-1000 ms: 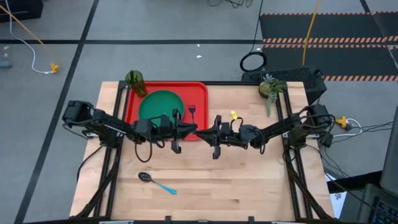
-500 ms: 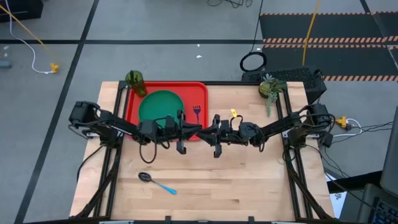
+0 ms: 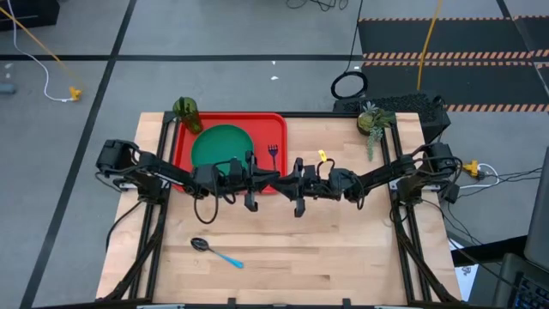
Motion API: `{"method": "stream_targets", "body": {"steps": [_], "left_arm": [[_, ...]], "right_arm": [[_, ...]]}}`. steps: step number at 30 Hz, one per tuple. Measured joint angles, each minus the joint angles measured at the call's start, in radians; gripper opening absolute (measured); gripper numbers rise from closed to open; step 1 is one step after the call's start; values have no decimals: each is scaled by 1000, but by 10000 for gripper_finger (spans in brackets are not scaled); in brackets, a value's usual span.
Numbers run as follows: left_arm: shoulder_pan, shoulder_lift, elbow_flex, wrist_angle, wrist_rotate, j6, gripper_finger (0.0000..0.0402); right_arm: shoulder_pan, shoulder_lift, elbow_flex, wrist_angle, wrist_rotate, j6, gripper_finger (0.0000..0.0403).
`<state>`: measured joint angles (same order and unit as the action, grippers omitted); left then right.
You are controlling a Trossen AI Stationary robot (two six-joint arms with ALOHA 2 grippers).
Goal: Pick and place plate/cup/fork/spoon on tray
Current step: Put the blue fork on the orange tray to the right side of the green plate
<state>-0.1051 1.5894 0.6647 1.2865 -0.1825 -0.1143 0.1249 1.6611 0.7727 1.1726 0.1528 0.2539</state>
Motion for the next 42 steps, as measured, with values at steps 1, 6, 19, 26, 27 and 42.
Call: {"method": "stream_targets", "body": {"steps": [1, 6, 19, 26, 27, 42], "left_arm": [[0, 0, 0, -1, 0, 0, 5], [1, 0, 0, -4, 10, 0, 9], [26, -1, -1, -55, 64, -50, 6], [26, -1, -1, -57, 65, -52, 8], [26, -1, -1, -57, 68, -49, 6], [32, -1, -1, -53, 80, -49, 14]], "right_arm": [[0, 0, 0, -2, -1, 0, 52], [0, 0, 0, -8, -4, -3, 92], [0, 0, 0, -55, -2, -4, 115], [-5, 0, 0, -73, -2, -4, 116], [-5, 0, 0, -73, -2, -4, 116], [-6, -97, 0, -237, -1, -15, 76]]}}
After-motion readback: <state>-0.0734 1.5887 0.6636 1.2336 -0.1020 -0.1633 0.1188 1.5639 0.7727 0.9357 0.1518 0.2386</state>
